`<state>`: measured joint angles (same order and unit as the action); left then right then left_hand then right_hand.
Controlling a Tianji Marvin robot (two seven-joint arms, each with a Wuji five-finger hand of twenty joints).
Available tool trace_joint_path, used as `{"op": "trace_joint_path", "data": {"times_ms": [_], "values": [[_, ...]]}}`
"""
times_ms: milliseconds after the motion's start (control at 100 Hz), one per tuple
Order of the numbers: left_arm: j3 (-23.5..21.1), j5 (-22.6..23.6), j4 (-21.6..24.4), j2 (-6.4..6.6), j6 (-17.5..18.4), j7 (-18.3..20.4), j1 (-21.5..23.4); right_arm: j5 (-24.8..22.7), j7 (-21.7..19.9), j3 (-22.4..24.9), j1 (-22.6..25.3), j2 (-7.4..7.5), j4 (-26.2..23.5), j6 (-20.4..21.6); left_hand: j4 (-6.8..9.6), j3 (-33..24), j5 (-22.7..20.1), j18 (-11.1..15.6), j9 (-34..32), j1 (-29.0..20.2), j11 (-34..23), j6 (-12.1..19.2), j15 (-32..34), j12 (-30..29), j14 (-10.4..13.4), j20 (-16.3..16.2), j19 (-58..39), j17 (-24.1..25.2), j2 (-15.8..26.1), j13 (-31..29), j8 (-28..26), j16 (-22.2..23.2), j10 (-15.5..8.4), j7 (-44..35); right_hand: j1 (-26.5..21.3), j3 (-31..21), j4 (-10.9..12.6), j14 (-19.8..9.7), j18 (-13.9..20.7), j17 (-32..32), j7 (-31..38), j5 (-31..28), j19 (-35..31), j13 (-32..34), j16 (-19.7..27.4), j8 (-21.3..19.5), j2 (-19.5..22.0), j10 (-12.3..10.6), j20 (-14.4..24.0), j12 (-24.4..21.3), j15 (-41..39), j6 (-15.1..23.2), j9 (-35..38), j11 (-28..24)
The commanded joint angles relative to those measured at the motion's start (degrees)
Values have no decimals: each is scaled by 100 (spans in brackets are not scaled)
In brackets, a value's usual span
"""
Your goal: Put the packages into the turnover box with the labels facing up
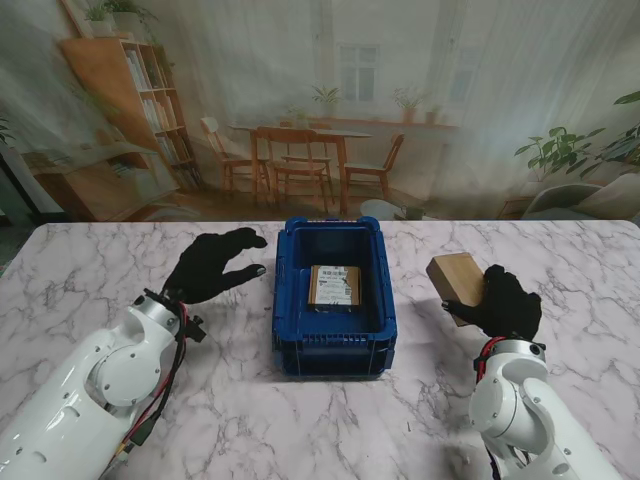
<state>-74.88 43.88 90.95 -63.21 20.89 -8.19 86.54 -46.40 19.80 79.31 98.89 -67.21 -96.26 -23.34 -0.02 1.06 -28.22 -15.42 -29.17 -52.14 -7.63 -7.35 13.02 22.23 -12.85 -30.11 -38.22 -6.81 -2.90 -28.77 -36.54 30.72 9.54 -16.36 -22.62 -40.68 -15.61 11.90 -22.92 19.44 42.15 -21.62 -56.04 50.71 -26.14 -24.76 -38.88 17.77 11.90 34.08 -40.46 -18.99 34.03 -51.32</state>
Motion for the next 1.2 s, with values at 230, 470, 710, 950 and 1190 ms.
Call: {"op": "trace_joint_path", "data": {"times_ms": [230, 470, 710, 950, 1190], "values": [[12, 99, 425, 87, 288, 425, -342, 270, -659, 250, 356, 130, -1272, 367, 2, 25, 473, -48, 824, 209, 592, 245, -349, -919, 130, 357, 503, -15, -111, 252, 823, -683, -86, 908, -2149, -1440, 327, -284, 217, 574, 1830, -276, -1175, 526, -170, -237, 688, -174, 673, 102, -483, 1051, 79, -297], [169, 273, 618, 144, 576, 666, -568, 558, -1165, 263, 448, 187, -1842, 577, 42, -7, 1269, 40, 1486, 494, 744, 343, -419, -1302, 265, 454, 729, -6, -761, 405, 1522, -863, -240, 1549, -2169, -1547, 334, -270, 180, 748, 1803, -304, -1434, 580, -191, -220, 633, -140, 827, 89, -498, 1026, 118, -275], [503, 347, 680, 183, 818, 890, -903, 789, -1514, 20, 343, 235, -2057, 637, 149, -55, 1562, 140, 1769, 829, 711, 376, -490, -1445, 394, 511, 883, -1, -1482, 547, 1872, -965, -331, 1670, -2176, -1629, 325, -255, 119, 938, 1765, -359, -1608, 655, -231, -200, 586, -102, 930, 75, -552, 1001, 161, -240], [926, 313, 646, 190, 710, 1055, -1187, 1047, -1623, -278, 111, 235, -2105, 624, 118, -29, 1700, 222, 1992, 1207, 731, 302, -589, -1498, 436, 526, 1001, 46, -1649, 804, 2017, -1060, -272, 1689, -2282, -1931, 292, -316, 69, 1164, 1768, -439, -1704, 839, -250, -192, 517, -84, 976, 80, -582, 1004, 295, -196], [1374, 530, 496, 187, 484, 1041, -1500, 1296, -1628, -459, -46, 212, -2121, 573, 81, -83, 1885, 301, 2275, 1256, 778, 65, -616, -1509, 455, 475, 1026, 66, -1676, 1037, 2018, -1109, -152, 1652, -2282, -1982, 281, -374, 76, 1279, 1765, -462, -1736, 955, -275, -191, 487, -64, 977, 89, -629, 987, 296, -176]]}}
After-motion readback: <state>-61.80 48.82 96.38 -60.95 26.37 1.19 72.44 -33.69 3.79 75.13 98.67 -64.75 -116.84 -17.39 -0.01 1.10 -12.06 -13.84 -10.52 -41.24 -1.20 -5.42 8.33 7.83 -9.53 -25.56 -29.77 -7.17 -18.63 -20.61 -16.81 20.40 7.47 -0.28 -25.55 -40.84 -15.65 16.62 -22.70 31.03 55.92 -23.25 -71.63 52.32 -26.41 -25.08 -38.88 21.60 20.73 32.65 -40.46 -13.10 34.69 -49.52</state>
